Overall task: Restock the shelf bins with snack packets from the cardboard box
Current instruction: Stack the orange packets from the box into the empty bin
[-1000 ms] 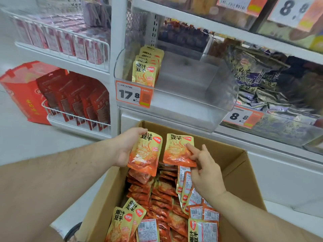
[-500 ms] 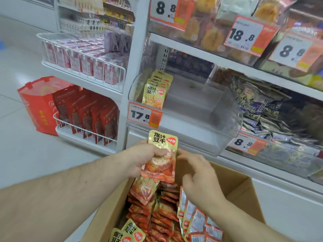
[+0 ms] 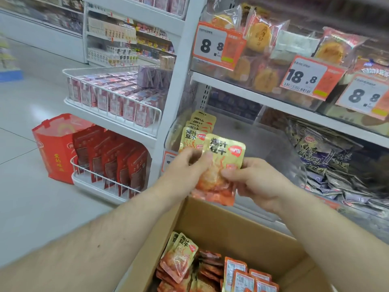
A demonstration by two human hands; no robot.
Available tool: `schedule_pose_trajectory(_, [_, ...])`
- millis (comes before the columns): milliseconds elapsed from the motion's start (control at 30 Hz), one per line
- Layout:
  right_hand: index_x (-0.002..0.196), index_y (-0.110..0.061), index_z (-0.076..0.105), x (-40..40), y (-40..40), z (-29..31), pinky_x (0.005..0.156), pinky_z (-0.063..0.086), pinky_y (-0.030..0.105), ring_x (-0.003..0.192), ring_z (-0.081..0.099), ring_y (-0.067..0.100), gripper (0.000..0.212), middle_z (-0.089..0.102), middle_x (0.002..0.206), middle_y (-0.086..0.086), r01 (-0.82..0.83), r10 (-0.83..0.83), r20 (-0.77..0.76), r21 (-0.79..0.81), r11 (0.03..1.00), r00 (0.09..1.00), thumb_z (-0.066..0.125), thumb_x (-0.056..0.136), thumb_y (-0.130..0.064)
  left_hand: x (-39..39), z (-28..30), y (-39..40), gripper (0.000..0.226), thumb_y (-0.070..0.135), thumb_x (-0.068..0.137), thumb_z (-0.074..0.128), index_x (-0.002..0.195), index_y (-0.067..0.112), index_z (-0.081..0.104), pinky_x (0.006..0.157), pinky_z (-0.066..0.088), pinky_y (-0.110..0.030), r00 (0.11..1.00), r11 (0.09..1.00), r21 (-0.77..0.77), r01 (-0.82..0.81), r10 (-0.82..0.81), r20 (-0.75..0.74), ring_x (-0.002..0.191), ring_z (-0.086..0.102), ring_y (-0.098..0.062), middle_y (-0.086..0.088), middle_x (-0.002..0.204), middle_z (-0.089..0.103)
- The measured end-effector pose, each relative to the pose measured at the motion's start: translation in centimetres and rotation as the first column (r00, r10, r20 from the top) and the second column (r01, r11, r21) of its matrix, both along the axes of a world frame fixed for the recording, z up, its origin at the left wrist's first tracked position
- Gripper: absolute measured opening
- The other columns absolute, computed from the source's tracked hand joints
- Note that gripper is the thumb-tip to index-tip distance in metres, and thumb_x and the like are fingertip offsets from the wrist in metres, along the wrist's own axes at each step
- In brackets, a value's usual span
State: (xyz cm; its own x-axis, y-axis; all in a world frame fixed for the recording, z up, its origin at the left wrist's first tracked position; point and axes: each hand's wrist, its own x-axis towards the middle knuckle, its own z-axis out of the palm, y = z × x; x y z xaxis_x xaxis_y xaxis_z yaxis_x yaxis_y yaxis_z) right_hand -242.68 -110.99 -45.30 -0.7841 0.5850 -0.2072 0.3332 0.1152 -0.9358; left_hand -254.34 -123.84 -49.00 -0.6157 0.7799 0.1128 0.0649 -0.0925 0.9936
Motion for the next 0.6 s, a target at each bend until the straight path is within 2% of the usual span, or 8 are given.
schedule_pose_trajectory(33, [0.082, -0.012, 0.068, -0.9, 1.2, 0.9, 0.047, 0.024, 0.023, 0.052, 0.040, 0.010, 0.010, 0.067, 0.071, 0.005, 0.067, -0.067, -0.026, 0.007, 0.998, 0.997, 0.068, 0.086, -0.002, -0.6, -0.1, 0.1, 0.019, 0.037, 0.099, 0.055, 0.101, 0.020, 0.062, 0.078, 0.049, -0.017, 0.984, 0.991, 0.024, -0.133, 0.135, -0.119, 0.092, 0.061, -0.008, 0.006, 0.099, 0.065])
schedule_pose_trajectory(100, [0.083, -0.015, 0.064, -3.1, 4.0, 2.3, 0.048, 0.024, 0.023, 0.054, 0.040, 0.010, 0.011, 0.063, 0.078, 0.007, 0.185, -0.185, -0.055, -0.003, 0.983, 0.981, 0.070, 0.085, -0.006, -2.1, -0.7, 0.2, 0.019, 0.039, 0.095, 0.055, 0.101, 0.023, 0.065, 0.092, 0.042, -0.030, 0.809, 0.926, -0.006, -0.377, 0.327, -0.489, 0.107, 0.053, -0.012, 0.010, 0.107, 0.062])
schedule_pose_trajectory(167, [0.081, -0.018, 0.062, -5.5, 6.2, 2.8, 0.047, 0.023, 0.020, 0.050, 0.033, 0.007, 0.012, 0.057, 0.078, 0.004, 0.222, -0.222, 0.012, 0.001, 0.975, 0.975, 0.070, 0.086, -0.011, -3.0, -1.4, 0.3, 0.028, 0.031, 0.091, 0.056, 0.118, 0.028, 0.062, 0.106, 0.025, -0.034, 0.612, 0.867, -0.120, -0.484, 0.237, -0.755, 0.130, 0.035, -0.015, 0.011, 0.129, 0.055])
schedule_pose_trajectory(200, [0.079, -0.018, 0.061, -6.7, 6.9, 2.6, 0.048, 0.022, 0.020, 0.049, 0.031, 0.006, 0.014, 0.055, 0.074, 0.001, 0.217, -0.217, 0.078, 0.015, 0.976, 0.973, 0.070, 0.087, -0.012, -3.2, -1.8, 0.5, 0.038, 0.026, 0.091, 0.054, 0.129, 0.030, 0.057, 0.111, 0.017, -0.034, 0.577, 0.859, -0.181, -0.479, 0.153, -0.802, 0.139, 0.023, -0.016, 0.011, 0.140, 0.048])
schedule_pose_trajectory(300, [0.075, -0.021, 0.058, -10.2, 7.9, 0.5, 0.049, 0.022, 0.022, 0.051, 0.029, 0.007, 0.019, 0.052, 0.065, -0.004, 0.139, -0.139, 0.294, 0.023, 0.990, 0.946, 0.070, 0.089, -0.015, -3.1, -2.4, 0.7, 0.056, 0.022, 0.090, 0.050, 0.146, 0.030, 0.042, 0.119, 0.000, -0.040, 0.534, 0.856, -0.256, -0.449, 0.027, -0.845, 0.150, -0.004, -0.019, 0.009, 0.158, 0.028])
schedule_pose_trajectory(433, [0.077, -0.019, 0.061, -13.8, 8.1, -2.6, 0.050, 0.030, 0.018, 0.058, 0.039, 0.008, 0.016, 0.058, 0.068, -0.004, 0.024, 0.016, 0.432, -0.088, 0.996, 0.902, 0.068, 0.091, -0.016, -2.8, -2.6, 0.9, 0.057, 0.023, 0.090, 0.049, 0.146, 0.026, 0.039, 0.120, -0.004, -0.042, 0.525, 0.842, -0.257, -0.475, 0.036, -0.851, 0.151, -0.012, -0.021, 0.005, 0.159, 0.026])
schedule_pose_trajectory(500, [0.082, -0.016, 0.064, -14.9, 7.8, -3.7, 0.062, 0.043, 0.021, 0.070, 0.054, 0.012, 0.011, 0.064, 0.074, 0.000, 0.015, 0.028, 0.450, -0.091, 0.996, 0.893, 0.067, 0.091, -0.012, -2.5, -2.7, 1.1, 0.059, 0.023, 0.089, 0.050, 0.146, 0.024, 0.038, 0.121, -0.004, -0.042, 0.546, 0.844, -0.264, -0.467, 0.040, -0.837, 0.150, -0.016, -0.020, 0.005, 0.159, 0.026])
schedule_pose_trajectory(600, [0.084, -0.009, 0.066, -16.0, 7.8, -4.9, 0.085, 0.054, 0.033, 0.085, 0.064, 0.021, 0.007, 0.068, 0.078, 0.006, 0.030, -0.041, 0.403, 0.034, 0.999, 0.914, 0.067, 0.090, -0.006, -2.2, -2.9, 1.4, 0.059, 0.023, 0.090, 0.051, 0.147, 0.023, 0.035, 0.123, -0.002, -0.042, 0.572, 0.849, -0.262, -0.459, 0.057, -0.818, 0.151, -0.014, -0.021, 0.005, 0.158, 0.026])
